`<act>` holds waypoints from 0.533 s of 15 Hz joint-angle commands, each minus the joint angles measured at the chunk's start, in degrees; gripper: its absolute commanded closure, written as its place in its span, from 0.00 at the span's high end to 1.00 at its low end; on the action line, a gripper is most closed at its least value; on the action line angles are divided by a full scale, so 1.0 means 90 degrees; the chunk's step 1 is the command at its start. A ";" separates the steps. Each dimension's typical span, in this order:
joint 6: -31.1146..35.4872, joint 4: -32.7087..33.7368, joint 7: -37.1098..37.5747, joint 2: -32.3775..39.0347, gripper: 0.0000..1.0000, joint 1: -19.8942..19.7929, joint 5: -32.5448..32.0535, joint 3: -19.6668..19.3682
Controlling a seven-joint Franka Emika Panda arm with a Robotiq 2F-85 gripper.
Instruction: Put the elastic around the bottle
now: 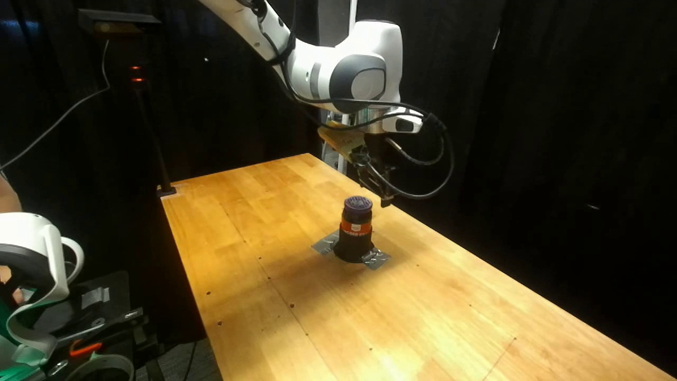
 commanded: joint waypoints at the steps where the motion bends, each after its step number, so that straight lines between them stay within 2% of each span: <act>1: -0.0202 0.0446 -0.0017 0.0318 1.00 0.0064 0.0156 -0.0109; 8: -0.0437 0.0599 -0.0141 0.0626 1.00 -0.0028 0.0632 0.0000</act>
